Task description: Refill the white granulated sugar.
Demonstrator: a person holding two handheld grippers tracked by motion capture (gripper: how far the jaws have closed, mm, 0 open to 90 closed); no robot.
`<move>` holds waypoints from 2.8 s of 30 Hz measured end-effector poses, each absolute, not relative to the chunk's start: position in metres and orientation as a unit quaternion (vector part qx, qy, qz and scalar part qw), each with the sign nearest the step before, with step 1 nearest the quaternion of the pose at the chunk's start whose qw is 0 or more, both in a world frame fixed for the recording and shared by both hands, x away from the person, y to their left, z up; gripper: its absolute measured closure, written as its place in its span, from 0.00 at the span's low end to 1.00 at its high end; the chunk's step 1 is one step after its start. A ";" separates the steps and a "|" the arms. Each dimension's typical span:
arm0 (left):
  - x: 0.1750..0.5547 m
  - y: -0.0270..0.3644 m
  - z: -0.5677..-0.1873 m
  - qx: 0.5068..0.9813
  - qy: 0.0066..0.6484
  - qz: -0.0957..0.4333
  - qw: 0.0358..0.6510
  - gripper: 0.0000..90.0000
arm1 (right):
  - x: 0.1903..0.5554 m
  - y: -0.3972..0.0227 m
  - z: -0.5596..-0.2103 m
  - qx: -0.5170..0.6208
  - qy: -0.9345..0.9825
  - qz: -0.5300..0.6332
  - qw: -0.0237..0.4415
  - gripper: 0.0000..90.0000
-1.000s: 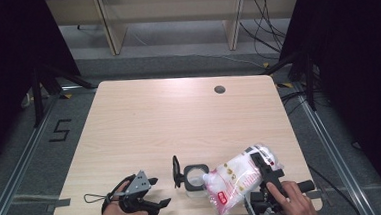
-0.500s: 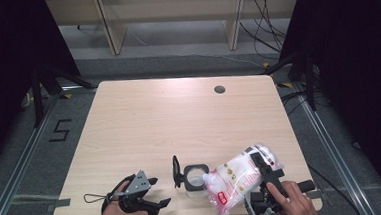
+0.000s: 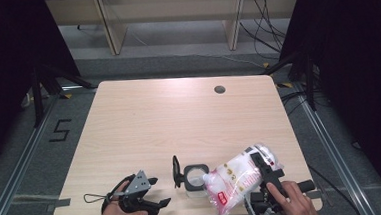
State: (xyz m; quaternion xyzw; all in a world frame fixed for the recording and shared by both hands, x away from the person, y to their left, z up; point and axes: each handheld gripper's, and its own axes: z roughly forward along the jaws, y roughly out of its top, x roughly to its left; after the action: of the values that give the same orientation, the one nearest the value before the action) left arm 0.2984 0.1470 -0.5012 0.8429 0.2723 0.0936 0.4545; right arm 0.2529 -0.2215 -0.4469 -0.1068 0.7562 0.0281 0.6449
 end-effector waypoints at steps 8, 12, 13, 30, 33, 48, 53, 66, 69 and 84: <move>0.298 0.147 -0.500 0.844 0.272 0.094 0.452 0.22 | 0.253 -0.220 -0.440 -0.141 0.750 0.001 0.646 0.43; 0.298 0.147 -0.500 0.845 0.272 0.094 0.451 0.22 | 0.254 -0.221 -0.444 -0.129 0.748 0.024 0.650 0.43; 0.298 0.147 -0.500 0.844 0.272 0.094 0.452 0.22 | 0.255 -0.220 -0.441 -0.143 0.747 0.017 0.650 0.43; 0.297 0.146 -0.501 0.838 0.290 0.086 0.455 0.22 | 0.254 -0.221 -0.443 -0.122 0.751 0.027 0.649 0.43; 0.298 0.147 -0.500 0.842 0.276 0.093 0.455 0.22 | 0.253 -0.220 -0.441 -0.128 0.753 0.015 0.645 0.43; 0.298 0.147 -0.500 0.842 0.275 0.093 0.455 0.22 | 0.252 -0.221 -0.443 -0.119 0.754 0.019 0.646 0.43; 0.298 0.147 -0.500 0.844 0.272 0.094 0.452 0.22 | 0.253 -0.221 -0.442 -0.126 0.749 0.025 0.650 0.43; 0.298 0.147 -0.501 0.843 0.275 0.093 0.454 0.22 | 0.254 -0.221 -0.441 -0.130 0.748 0.025 0.650 0.43; 0.298 0.147 -0.500 0.844 0.272 0.094 0.452 0.22 | 0.253 -0.221 -0.441 -0.136 0.746 0.023 0.651 0.43; 0.298 0.147 -0.500 0.842 0.275 0.092 0.455 0.22 | 0.252 -0.222 -0.443 -0.115 0.752 0.029 0.649 0.43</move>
State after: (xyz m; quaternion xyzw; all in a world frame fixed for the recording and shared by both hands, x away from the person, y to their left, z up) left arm 0.2982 0.1468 -0.5003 0.8417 0.2751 0.0923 0.4553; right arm 0.2519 -0.2216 -0.4432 -0.1155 0.7517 0.0293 0.6487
